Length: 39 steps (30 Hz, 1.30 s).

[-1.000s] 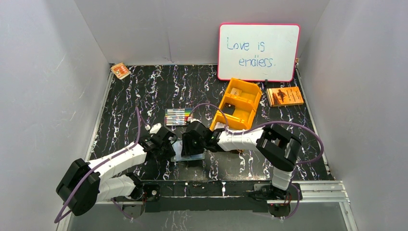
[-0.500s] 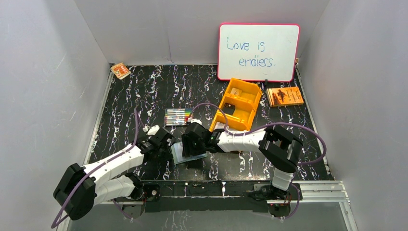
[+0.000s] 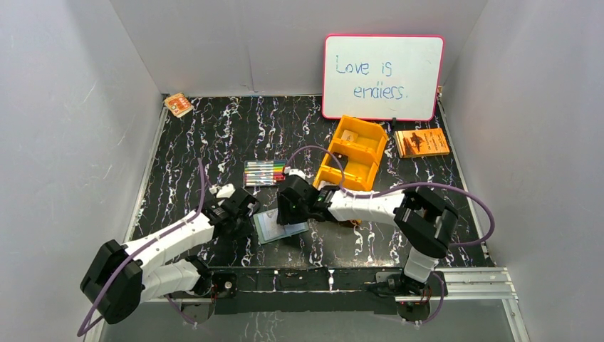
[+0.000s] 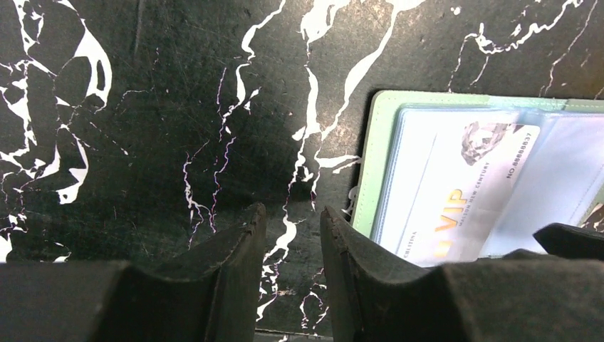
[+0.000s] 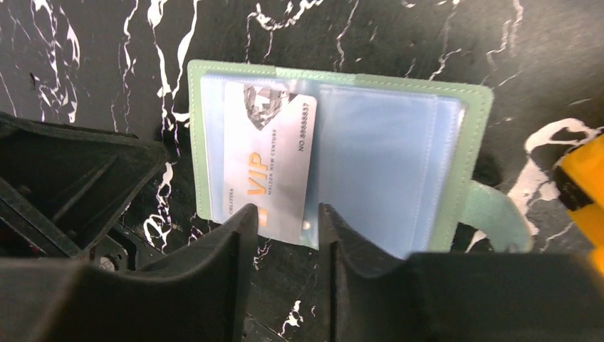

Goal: Put the credit cards into the card holder
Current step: Insert the credit card into the card holder.

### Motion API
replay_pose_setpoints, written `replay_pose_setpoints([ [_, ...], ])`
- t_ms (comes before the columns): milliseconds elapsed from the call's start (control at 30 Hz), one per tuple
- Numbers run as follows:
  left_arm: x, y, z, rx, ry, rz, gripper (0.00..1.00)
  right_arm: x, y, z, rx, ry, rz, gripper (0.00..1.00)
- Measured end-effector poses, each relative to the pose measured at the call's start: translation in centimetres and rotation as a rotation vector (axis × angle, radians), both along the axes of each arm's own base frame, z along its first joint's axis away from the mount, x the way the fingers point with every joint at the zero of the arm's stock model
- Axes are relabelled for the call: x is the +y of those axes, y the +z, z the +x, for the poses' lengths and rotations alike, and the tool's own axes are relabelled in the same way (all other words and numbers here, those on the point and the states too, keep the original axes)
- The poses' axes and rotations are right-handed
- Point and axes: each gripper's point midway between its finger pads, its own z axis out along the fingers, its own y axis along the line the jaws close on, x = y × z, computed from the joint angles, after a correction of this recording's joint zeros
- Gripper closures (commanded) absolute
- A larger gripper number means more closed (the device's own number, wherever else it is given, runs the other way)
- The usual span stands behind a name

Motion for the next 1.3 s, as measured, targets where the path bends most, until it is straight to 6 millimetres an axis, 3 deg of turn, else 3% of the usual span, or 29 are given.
replay_pose_setpoints([
  [133,0.0,-0.4,0.2,0.009,0.011,0.005,0.68,-0.7,0.2,1.2,0.002,-0.032,-0.001,0.84],
  [267,-0.1,-0.8,0.4,0.018,0.016,0.010,0.68,-1.7,0.1,2.6,0.013,-0.065,-0.012,0.92],
  [467,-0.4,-0.9,0.8,0.011,0.016,0.002,0.69,-1.3,0.1,3.4,0.017,-0.054,-0.005,0.94],
  [800,-1.0,-0.9,1.4,-0.005,0.009,-0.023,0.70,-1.1,-2.1,2.6,0.070,-0.012,-0.038,0.95],
  [1300,-1.9,-1.0,2.0,-0.016,-0.027,-0.045,0.73,0.1,-2.1,2.0,0.104,0.036,-0.001,0.97],
])
